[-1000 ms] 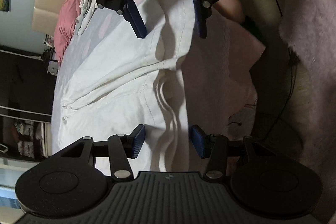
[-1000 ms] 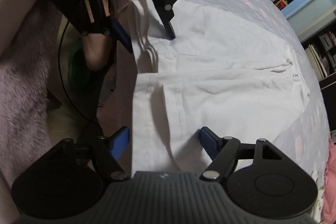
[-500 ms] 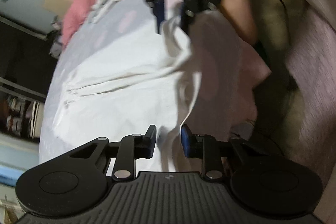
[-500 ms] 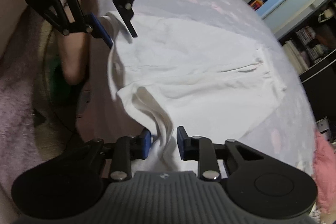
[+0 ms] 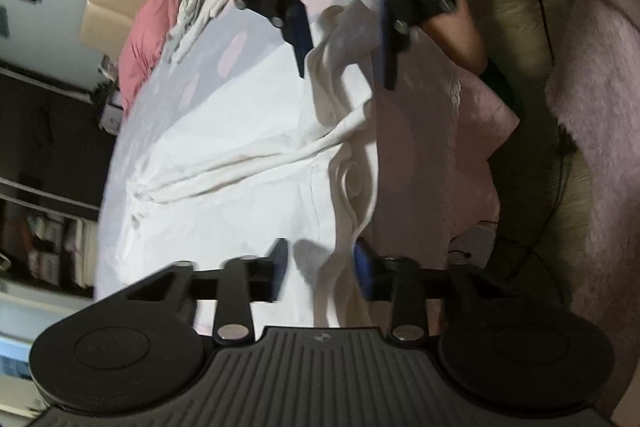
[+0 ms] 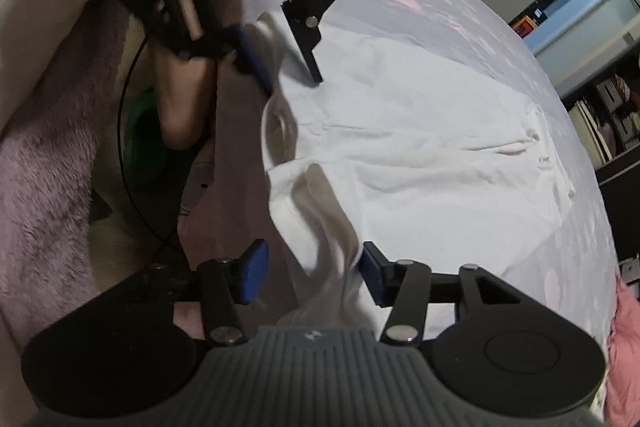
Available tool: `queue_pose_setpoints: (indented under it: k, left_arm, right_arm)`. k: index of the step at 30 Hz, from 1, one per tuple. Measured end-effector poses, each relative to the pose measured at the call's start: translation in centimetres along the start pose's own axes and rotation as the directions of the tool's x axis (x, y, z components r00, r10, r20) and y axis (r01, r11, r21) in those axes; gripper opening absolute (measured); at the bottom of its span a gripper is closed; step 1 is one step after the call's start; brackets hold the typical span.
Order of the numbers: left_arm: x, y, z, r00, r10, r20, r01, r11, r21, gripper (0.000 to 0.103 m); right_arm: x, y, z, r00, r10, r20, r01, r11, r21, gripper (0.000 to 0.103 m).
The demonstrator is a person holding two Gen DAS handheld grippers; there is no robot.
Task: Fold clothes
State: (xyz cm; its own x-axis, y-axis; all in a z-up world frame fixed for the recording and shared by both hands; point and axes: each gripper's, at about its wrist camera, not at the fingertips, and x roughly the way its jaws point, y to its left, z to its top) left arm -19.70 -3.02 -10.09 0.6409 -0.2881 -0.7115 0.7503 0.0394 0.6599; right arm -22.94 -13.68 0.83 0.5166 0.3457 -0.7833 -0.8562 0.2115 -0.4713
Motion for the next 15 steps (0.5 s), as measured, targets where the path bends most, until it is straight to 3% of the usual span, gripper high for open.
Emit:
queue_pose_setpoints:
  k: [3,6,8,12,14,15]
  left_arm:
    - [-0.7,1.7,0.1,1.000,-0.005,0.028,0.008,0.995,-0.104,0.013]
    - [-1.1,4.4,-0.1,0.998,-0.053,0.047,0.064,0.956,-0.288,0.012]
    - [-1.2,5.6,-0.2,0.996,-0.065,0.064,0.083,0.931,-0.357,0.012]
    - [-1.4,5.8,-0.3,0.995,-0.074,0.064,0.092,0.929,-0.359,0.012]
    - [-1.5,5.8,-0.3,0.995,-0.078,0.063,0.095,0.928,-0.359,0.012]
    - [-1.6,5.8,-0.3,0.995,-0.080,0.063,0.097,0.928,-0.359,0.012]
  right_arm:
    - [0.7,-0.1,0.0,1.000,-0.017,-0.006,0.017,1.000,-0.025,0.054]
    - [0.3,-0.5,0.1,1.000,-0.031,0.003,0.031,0.999,0.008,0.054]
    - [0.0,-0.8,0.2,0.999,-0.038,0.009,0.037,0.999,0.036,0.054]
    - [0.5,-1.2,0.2,0.999,-0.043,-0.001,0.043,0.998,0.048,0.051]
    - [0.4,-1.1,0.1,0.998,-0.056,-0.009,0.056,0.998,0.037,0.032]
    - [0.1,-1.2,0.0,0.998,-0.059,-0.007,0.060,0.997,0.043,0.028]
